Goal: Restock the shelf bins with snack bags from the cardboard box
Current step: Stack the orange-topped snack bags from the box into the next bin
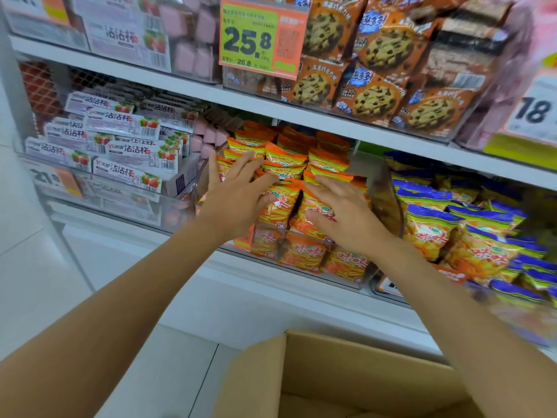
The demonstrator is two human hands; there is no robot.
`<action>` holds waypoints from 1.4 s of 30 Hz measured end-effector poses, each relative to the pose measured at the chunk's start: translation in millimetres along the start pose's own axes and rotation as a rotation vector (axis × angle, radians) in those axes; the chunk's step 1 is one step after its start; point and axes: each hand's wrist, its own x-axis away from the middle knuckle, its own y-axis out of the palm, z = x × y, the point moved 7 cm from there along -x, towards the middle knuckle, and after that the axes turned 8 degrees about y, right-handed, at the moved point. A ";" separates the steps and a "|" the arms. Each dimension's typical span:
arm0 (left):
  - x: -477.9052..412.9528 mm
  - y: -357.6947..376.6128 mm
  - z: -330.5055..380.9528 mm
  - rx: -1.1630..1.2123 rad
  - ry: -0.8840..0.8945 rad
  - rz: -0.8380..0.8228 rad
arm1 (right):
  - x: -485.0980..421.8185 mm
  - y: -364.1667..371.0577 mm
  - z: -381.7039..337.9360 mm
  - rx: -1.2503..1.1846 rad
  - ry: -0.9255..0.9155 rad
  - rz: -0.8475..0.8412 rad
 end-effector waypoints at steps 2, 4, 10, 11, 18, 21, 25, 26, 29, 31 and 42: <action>-1.1 4.3 1.8 -0.004 0.004 -0.019 | -1.9 8.6 -0.8 0.105 -0.018 -0.059; 0.9 4.0 -0.8 0.005 0.001 -0.001 | -3.3 7.4 -2.5 0.090 -0.021 -0.116; 9.1 -2.1 -3.8 -0.002 -0.056 0.045 | 2.4 -14.1 6.3 -0.025 0.075 -0.021; 9.3 -0.2 -1.6 -0.015 -0.053 0.033 | 3.8 -11.0 4.9 0.008 0.047 -0.022; 9.1 -0.7 4.5 -0.058 -0.078 0.039 | 12.5 -19.8 7.7 -0.111 0.045 0.152; 10.2 0.6 8.7 -0.070 -0.061 -0.032 | 12.2 -11.4 4.3 -0.076 0.034 0.117; 7.7 0.2 9.4 -0.073 -0.085 -0.134 | 10.0 -3.7 3.6 -0.049 0.069 0.099; 7.5 -2.4 11.0 -0.074 -0.094 -0.141 | 10.6 -4.5 3.0 -0.042 0.081 0.095; 9.7 -12.8 21.5 -0.072 -0.102 -0.132 | 19.5 -8.6 -0.8 -0.046 0.102 0.075; 12.2 -20.8 31.7 -0.050 -0.107 -0.116 | 28.7 -11.9 -4.4 -0.065 0.099 0.083; 69.5 -29.7 116.0 0.374 -0.227 -0.101 | 137.9 -18.7 9.1 -0.241 0.137 0.192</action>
